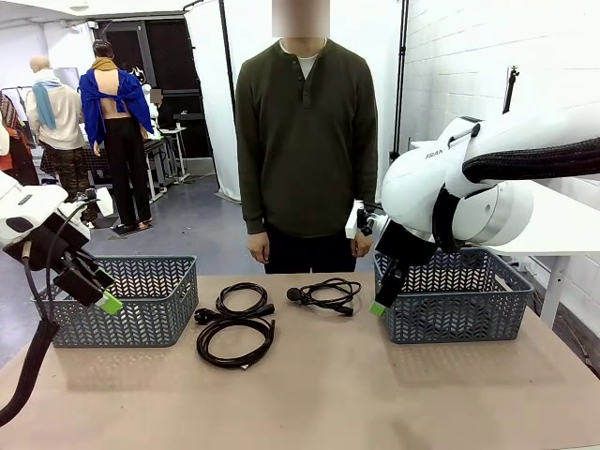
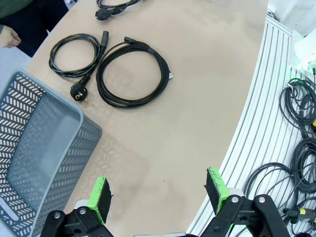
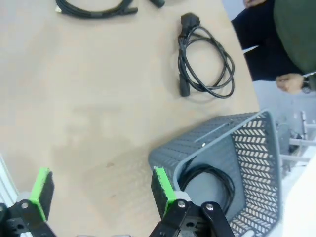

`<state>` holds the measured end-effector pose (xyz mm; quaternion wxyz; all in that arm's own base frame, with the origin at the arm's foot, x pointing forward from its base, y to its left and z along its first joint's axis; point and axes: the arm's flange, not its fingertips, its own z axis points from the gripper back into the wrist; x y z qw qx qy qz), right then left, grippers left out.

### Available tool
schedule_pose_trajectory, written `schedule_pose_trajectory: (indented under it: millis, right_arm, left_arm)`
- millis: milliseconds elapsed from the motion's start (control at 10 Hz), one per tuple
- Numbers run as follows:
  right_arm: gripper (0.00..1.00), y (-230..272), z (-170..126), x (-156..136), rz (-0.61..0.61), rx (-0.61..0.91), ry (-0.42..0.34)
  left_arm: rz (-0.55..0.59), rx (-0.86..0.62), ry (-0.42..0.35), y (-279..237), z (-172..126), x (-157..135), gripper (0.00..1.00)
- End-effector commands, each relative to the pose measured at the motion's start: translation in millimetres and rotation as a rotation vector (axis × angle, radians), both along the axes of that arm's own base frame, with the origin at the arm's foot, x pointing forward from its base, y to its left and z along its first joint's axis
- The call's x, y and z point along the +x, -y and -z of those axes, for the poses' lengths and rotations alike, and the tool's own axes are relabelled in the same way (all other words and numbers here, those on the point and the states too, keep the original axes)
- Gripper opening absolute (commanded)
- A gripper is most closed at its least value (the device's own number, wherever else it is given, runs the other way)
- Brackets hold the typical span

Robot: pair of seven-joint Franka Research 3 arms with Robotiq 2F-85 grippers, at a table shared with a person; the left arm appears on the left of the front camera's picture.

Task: Organize the cables according to human instructions.
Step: Pick up a bundle of cables and place it in the basket indicated by the human.

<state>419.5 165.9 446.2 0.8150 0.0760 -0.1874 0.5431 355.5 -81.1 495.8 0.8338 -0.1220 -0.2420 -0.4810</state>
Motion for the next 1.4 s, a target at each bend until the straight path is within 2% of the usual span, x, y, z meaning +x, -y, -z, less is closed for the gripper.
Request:
schedule_pose_trajectory:
  millis: [0, 1300]
  right_arm:
    - [1.0, 1.4, -0.6, 1.3, 0.006, -0.004, 0.003]
    - [1.0, 1.4, -0.6, 1.3, 0.006, -0.004, 0.003]
  left_arm:
    - [0.01, -0.018, -0.008, -1.4, 0.1, 0.5, 1.0]
    - [0.01, -0.018, -0.008, -1.4, 0.1, 0.5, 1.0]
